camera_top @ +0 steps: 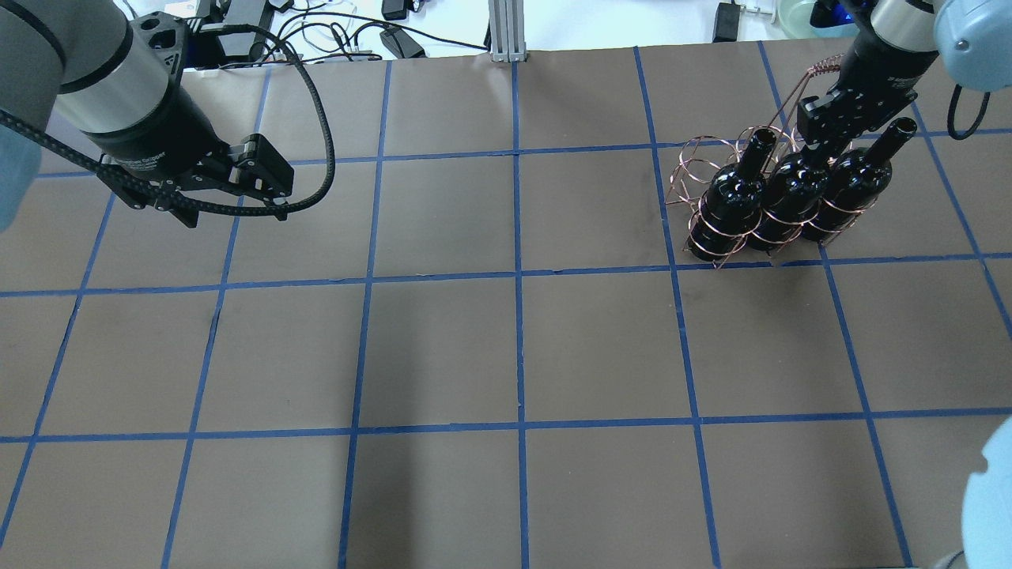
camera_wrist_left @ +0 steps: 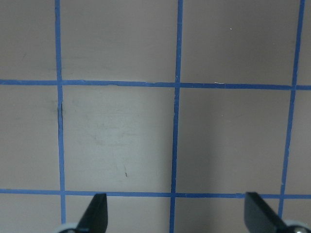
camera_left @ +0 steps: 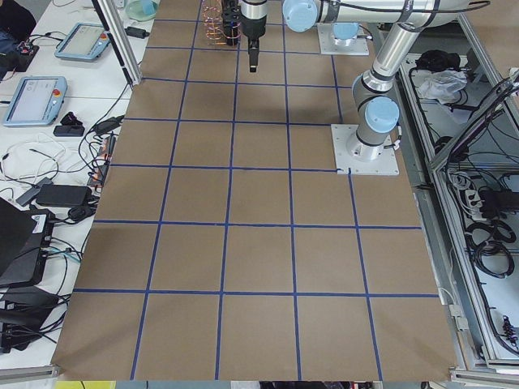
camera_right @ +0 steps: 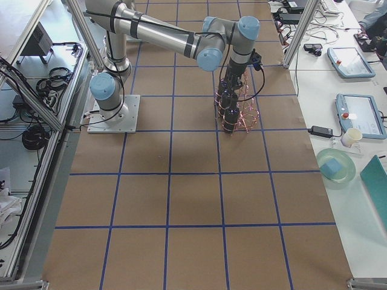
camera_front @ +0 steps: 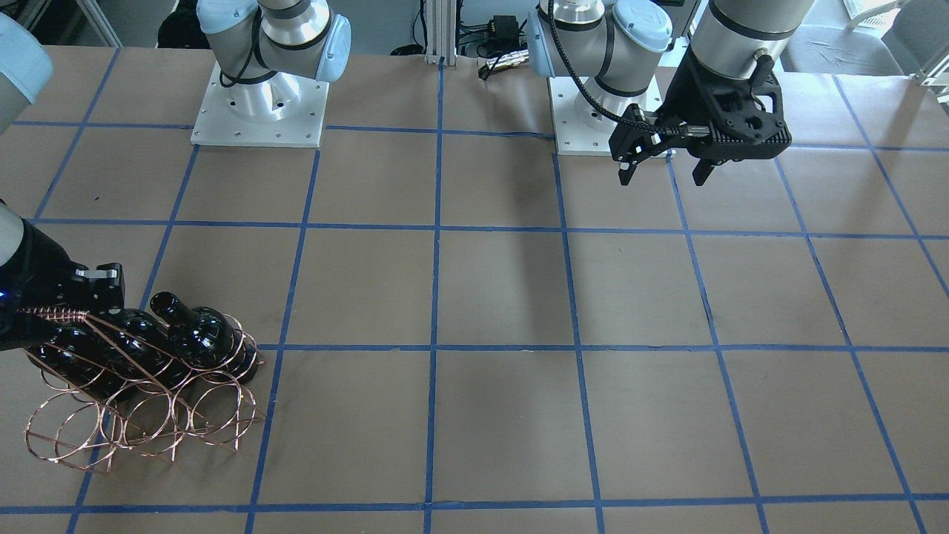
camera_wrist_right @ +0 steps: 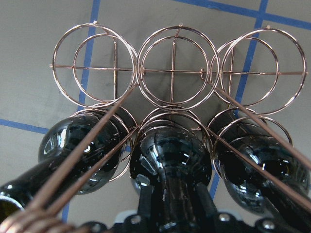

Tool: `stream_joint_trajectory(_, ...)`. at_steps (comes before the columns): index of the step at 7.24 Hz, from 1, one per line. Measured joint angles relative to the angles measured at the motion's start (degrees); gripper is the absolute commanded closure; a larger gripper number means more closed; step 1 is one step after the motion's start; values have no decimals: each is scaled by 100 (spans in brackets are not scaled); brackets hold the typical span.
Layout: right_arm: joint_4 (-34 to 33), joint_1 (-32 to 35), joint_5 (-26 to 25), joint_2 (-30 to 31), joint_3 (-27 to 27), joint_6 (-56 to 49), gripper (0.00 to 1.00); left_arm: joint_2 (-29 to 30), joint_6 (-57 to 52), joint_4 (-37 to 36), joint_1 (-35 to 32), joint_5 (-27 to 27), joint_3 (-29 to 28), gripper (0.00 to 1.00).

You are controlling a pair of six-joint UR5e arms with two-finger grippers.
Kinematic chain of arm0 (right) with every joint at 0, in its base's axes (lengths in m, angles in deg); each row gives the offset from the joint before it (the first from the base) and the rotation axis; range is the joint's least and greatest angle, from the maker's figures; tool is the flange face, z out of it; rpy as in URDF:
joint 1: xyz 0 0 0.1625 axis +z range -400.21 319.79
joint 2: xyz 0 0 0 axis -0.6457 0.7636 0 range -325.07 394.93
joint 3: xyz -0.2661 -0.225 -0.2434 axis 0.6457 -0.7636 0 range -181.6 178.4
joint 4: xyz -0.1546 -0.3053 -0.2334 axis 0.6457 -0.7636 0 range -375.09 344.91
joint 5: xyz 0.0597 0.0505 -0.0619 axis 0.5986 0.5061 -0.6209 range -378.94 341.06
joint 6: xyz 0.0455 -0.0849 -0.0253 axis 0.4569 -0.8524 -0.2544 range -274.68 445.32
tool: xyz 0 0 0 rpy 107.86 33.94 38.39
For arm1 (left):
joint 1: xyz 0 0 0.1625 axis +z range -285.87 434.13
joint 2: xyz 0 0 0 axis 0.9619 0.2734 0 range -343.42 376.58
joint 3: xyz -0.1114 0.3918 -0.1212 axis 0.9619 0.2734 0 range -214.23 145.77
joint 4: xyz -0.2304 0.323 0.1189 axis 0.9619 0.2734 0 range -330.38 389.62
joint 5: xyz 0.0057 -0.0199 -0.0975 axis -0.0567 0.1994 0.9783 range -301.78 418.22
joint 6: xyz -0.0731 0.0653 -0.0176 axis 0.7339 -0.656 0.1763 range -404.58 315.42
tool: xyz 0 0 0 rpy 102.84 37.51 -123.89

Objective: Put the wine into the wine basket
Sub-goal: 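Open the right gripper to release the bottle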

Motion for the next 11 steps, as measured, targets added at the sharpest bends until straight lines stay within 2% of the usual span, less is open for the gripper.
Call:
stream_joint_trajectory(1,-32,0,-14,20,-7,31,6,5,-13,17,14,-22,3,0)
stream_joint_trajectory(2,-44,0,-17,58,-38,54,0,7,-20,32,27,-34,5,0)
stream_joint_trajectory(5,119,15,-4,308,-297,104,0,31,-28,19,41,-25,2,0)
stream_joint_trajectory(7,666,249,30,630,-596,625,0,30,-30,88,43,-31,0,0)
stream_joint_trajectory(10,1069,1405,-76,995,-632,2273,0,26,-22,258,41,-29,1,0)
stream_joint_trajectory(11,1104,1596,-121,1013,-589,2469,0,21,-30,262,43,-32,-1,0)
